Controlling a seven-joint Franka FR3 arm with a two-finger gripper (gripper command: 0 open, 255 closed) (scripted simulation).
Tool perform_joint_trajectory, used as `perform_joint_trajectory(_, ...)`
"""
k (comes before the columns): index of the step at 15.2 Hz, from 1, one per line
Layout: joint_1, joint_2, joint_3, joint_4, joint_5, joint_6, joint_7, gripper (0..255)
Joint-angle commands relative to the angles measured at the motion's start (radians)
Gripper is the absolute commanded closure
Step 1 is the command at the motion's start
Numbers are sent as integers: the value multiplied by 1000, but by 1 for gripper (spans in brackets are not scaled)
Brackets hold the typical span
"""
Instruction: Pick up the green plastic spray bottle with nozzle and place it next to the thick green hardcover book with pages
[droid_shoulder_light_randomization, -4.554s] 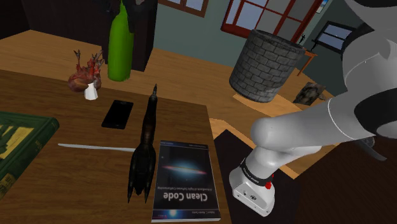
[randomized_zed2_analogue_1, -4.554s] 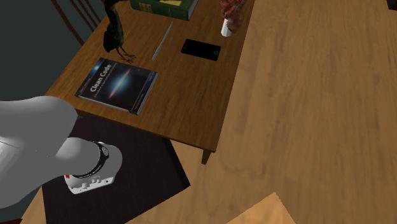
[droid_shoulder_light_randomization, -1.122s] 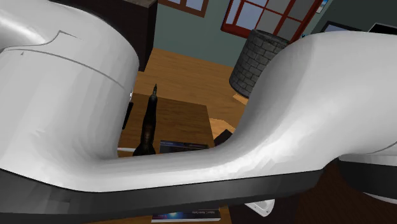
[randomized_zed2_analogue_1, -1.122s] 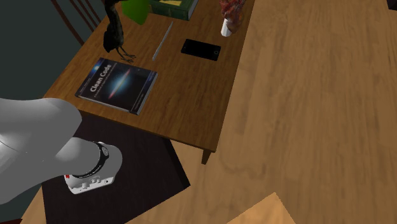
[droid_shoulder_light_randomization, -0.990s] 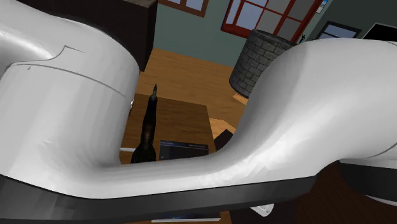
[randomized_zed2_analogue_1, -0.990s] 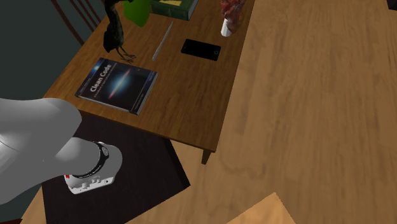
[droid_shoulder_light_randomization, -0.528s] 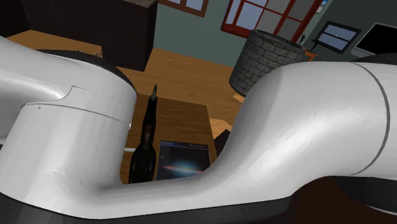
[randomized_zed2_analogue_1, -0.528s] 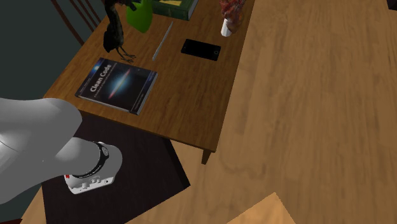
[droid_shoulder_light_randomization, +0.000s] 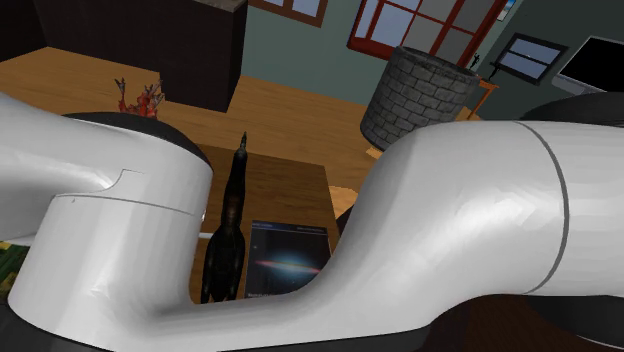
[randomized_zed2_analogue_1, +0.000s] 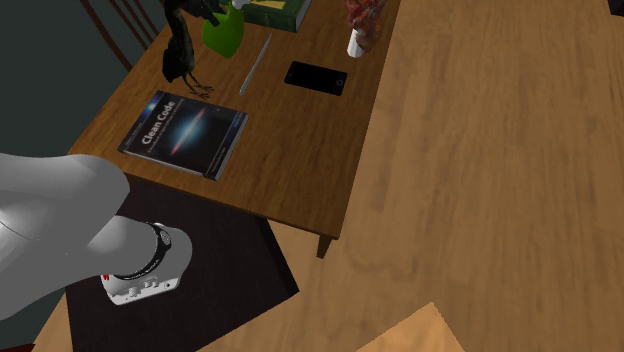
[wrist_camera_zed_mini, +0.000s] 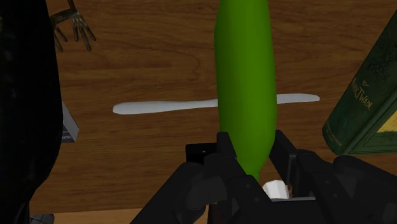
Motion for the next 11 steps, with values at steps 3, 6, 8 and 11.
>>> perform_joint_trajectory(3, 1, -1, 5, -6, 2, 0, 1, 255)
perform_joint_trajectory(6, -1, -2, 6, -8, 2, 4, -1, 0)
perform_joint_trajectory(8, 1, -1, 4, -9, 2, 3, -1, 0)
perform_joint_trajectory(11, 11, 6, -5, 16, -5, -30, 6, 0)
